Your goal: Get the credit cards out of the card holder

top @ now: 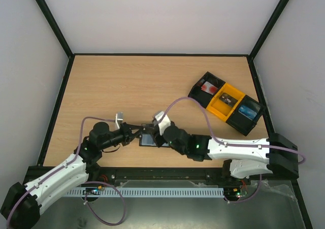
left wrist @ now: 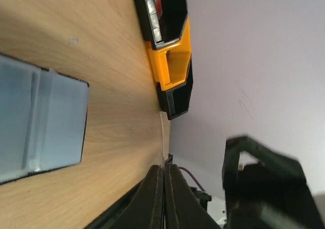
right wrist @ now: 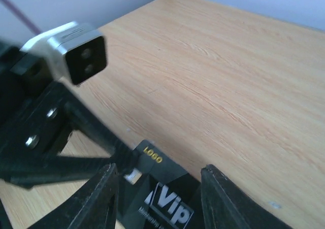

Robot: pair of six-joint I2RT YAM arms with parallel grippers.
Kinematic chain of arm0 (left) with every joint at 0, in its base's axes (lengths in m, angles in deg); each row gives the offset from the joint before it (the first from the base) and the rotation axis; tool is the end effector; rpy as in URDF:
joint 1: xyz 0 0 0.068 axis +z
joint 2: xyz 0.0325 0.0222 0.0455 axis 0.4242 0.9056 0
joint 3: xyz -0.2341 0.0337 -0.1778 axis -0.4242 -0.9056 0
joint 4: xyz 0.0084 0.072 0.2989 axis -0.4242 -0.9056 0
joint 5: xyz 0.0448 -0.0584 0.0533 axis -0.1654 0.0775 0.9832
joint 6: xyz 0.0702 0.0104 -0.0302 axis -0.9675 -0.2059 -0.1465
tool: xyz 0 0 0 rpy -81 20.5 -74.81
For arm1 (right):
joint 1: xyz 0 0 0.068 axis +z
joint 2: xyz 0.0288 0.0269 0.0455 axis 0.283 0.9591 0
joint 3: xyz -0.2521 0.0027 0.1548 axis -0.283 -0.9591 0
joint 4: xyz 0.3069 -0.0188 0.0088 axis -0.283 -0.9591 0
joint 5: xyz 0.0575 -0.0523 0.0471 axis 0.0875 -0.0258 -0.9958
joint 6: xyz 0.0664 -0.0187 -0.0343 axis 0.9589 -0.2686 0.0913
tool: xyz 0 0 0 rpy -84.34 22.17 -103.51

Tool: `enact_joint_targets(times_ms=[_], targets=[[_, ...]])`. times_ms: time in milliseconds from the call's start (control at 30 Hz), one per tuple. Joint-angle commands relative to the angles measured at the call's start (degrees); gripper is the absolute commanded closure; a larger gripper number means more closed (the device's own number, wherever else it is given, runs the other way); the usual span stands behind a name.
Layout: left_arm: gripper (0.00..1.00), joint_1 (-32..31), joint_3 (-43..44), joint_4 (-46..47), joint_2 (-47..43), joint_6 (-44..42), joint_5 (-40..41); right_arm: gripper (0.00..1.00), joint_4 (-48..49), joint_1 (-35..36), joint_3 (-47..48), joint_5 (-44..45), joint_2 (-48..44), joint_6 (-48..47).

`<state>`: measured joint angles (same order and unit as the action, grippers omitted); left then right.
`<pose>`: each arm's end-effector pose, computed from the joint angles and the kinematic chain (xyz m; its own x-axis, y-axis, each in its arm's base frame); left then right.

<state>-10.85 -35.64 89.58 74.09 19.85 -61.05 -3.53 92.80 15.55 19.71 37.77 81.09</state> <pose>0.1524 -0.1440 0.1807 -0.8745 -0.4818 -0.0552 -0.0258 0.1599 -0.9868 0.0987 0.3169 0.2317 -0.2772 -0.2109 -0.9374 -0.8053 0.5832 0.1070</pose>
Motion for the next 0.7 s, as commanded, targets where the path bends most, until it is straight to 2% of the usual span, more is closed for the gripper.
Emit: enact_joint_targets(times_ms=[0, 200, 400, 567, 667], targets=[[0.97, 0.0, 2.5, -1.4, -1.2, -14.1, 1.6, 0.57, -8.4, -6.5, 1.8, -11.8, -1.4, 14.9], [0.97, 0.0, 2.8, -0.4, -2.2, -19.4, -1.0, 0.58, -2.4, -15.2, -1.9, -25.9, -4.6, 26.8], [0.97, 0.0, 2.8, 3.4, -3.7, -18.6, -3.8, 0.60, 4.5, -21.7, -6.5, -39.8, -4.4, 38.0], [0.97, 0.0, 1.5, 4.6, -7.4, -16.5, -0.6, 0.53, 12.6, -22.7, -10.7, -42.6, -6.0, 43.1], [0.97, 0.0, 0.2, 7.2, -9.3, -14.1, 0.1, 0.55, 16.5, -22.7, -12.5, -43.8, -7.4, 45.0]])
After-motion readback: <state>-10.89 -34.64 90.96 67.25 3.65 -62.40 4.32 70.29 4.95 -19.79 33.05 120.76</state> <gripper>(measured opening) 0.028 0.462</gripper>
